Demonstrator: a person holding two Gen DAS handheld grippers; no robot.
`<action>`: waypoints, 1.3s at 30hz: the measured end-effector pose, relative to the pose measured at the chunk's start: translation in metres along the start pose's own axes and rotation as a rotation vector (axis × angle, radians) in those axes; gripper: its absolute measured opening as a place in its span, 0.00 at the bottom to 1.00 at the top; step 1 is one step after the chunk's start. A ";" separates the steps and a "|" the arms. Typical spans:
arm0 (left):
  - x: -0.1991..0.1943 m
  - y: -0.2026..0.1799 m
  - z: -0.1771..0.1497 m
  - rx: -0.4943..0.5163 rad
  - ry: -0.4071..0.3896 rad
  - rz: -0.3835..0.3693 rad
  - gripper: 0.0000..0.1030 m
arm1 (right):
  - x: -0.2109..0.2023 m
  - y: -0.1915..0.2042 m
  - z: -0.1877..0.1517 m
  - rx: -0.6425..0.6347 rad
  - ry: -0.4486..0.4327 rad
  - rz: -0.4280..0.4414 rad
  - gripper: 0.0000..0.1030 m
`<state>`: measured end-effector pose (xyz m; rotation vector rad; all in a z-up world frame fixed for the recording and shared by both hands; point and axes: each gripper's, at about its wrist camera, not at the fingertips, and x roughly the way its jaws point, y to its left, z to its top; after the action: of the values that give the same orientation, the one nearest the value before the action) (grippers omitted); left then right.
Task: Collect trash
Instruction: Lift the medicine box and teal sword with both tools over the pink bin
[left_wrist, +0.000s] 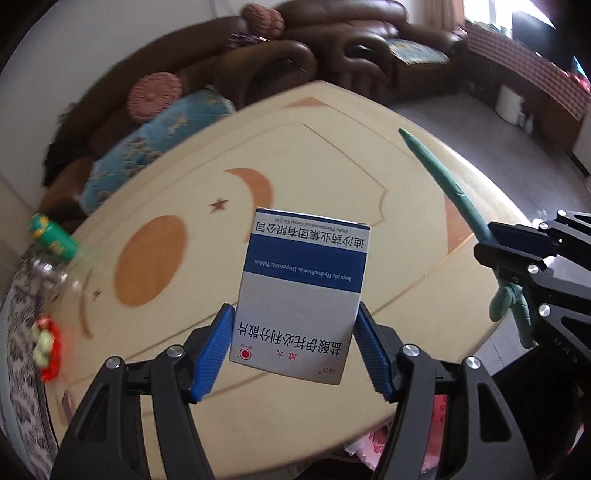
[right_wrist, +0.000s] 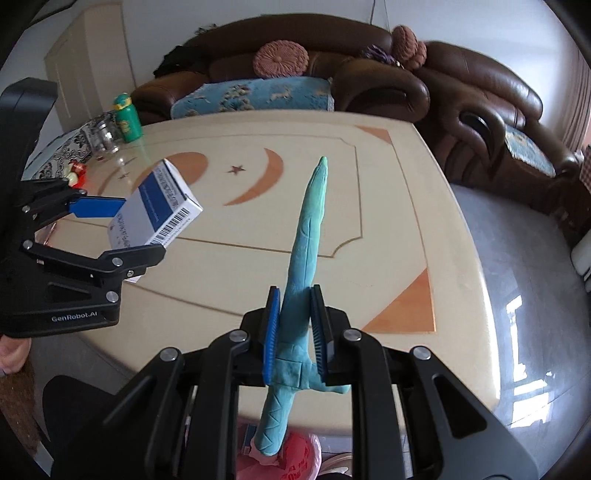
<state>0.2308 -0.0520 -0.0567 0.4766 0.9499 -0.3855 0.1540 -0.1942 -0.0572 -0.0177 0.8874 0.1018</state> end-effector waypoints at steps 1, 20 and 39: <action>-0.010 -0.001 -0.006 -0.014 -0.012 0.008 0.62 | -0.008 0.004 -0.002 -0.006 -0.008 0.000 0.17; -0.136 -0.052 -0.114 -0.192 -0.144 -0.015 0.62 | -0.119 0.041 -0.077 -0.034 -0.075 0.007 0.17; -0.133 -0.110 -0.190 -0.184 -0.080 -0.094 0.62 | -0.114 0.043 -0.183 -0.012 0.099 0.030 0.17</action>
<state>-0.0247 -0.0261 -0.0620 0.2476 0.9221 -0.3951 -0.0626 -0.1710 -0.0834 -0.0208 0.9863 0.1357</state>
